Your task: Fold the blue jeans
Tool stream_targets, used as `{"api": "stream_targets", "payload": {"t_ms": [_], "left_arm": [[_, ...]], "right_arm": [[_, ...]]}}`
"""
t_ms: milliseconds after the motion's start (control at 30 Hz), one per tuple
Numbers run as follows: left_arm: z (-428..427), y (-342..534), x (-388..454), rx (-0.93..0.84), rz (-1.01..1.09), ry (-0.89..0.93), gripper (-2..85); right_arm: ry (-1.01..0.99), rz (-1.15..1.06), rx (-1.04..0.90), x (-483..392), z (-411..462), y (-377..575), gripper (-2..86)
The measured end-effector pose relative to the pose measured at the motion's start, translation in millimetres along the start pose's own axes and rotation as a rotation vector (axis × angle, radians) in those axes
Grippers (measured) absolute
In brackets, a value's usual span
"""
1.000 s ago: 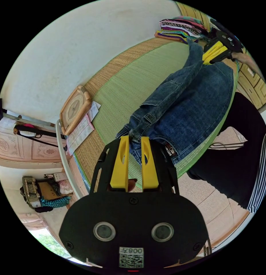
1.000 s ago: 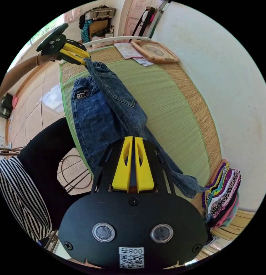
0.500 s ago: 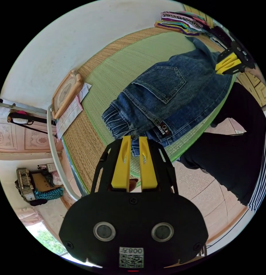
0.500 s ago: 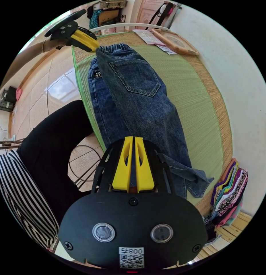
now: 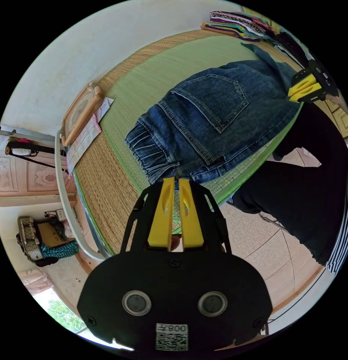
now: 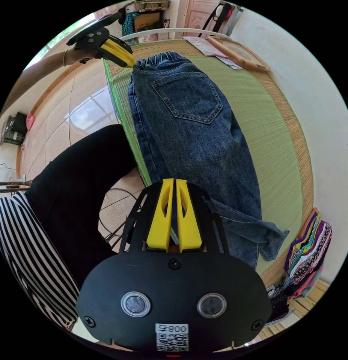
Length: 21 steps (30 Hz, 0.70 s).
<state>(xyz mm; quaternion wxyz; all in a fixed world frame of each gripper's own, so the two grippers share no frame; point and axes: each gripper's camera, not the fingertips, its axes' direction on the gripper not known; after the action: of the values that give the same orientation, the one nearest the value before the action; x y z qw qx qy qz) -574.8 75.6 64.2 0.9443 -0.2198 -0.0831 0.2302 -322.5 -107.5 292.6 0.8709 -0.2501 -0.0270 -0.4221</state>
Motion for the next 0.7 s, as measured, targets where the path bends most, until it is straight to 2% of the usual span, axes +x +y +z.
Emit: {"api": "stream_targets", "payload": {"t_ms": [700], "left_arm": [[51.2,76.8,-16.3,-0.006,-0.245,0.144,0.3]], "right_arm": [[-0.077,0.016,-0.056,-17.2,73.8,39.8,0.7]]}}
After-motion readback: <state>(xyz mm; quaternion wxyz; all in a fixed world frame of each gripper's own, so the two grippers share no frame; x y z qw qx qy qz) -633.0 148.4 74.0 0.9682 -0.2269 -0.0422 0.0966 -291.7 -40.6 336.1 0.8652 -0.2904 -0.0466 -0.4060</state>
